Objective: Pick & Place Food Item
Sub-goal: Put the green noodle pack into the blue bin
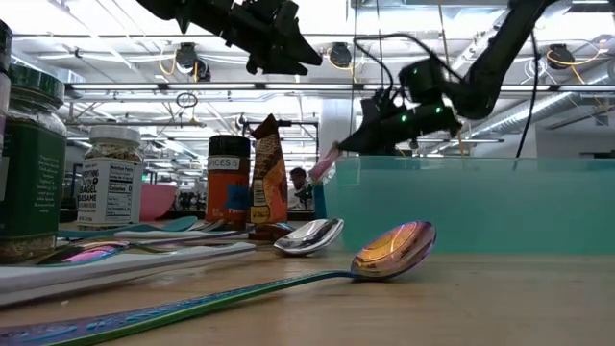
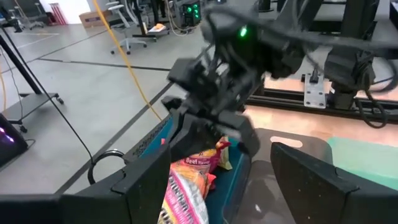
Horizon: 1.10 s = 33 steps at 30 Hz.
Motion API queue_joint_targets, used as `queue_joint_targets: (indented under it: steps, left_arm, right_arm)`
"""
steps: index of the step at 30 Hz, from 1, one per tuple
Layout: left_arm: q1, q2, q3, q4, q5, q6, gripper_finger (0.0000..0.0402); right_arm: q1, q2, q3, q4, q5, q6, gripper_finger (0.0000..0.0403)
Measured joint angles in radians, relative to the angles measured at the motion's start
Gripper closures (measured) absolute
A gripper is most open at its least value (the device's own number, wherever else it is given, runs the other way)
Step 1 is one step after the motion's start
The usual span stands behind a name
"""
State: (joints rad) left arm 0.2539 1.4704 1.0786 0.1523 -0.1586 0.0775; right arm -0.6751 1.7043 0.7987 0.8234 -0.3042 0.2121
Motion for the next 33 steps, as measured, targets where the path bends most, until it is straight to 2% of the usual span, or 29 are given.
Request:
queue_joint_targets:
  steps: [5, 13, 17, 20, 23, 28, 33]
  left_arm:
    - [0.0, 0.0, 0.0, -0.003, 0.0, -0.004, 0.0116]
    - [0.0, 0.0, 0.0, -0.005, 0.0, -0.004, 0.0117]
    - [0.0, 0.0, 0.0, -0.007, 0.0, -0.004, 0.0117]
    - [0.0, 0.0, 0.0, -0.007, 0.0, -0.004, 0.0117]
    - [0.0, 0.0, 0.0, -0.009, 0.0, -0.004, 0.0117]
    - [0.0, -0.001, 0.0, -0.032, 0.0, -0.004, 0.0117]
    - [-0.001, -0.038, 0.0, -0.092, 0.0, -0.004, 0.0117]
  right_arm:
    - [-0.021, 0.08, 0.017, 0.05, -0.029, 0.007, 0.0403]
    - [-0.051, 0.097, 0.018, 0.01, 0.116, -0.109, 0.0403]
    - [-0.051, 0.088, 0.018, 0.012, 0.117, -0.159, 0.0394]
    - [-0.05, 0.067, 0.017, -0.006, 0.061, -0.168, 0.0355]
    - [-0.041, 0.031, 0.018, 0.004, 0.014, -0.147, 0.0296]
    - [-0.028, -0.077, 0.018, -0.132, -0.053, -0.144, 0.0209]
    - [0.026, -0.146, 0.018, -0.305, -0.074, -0.293, 0.0185]
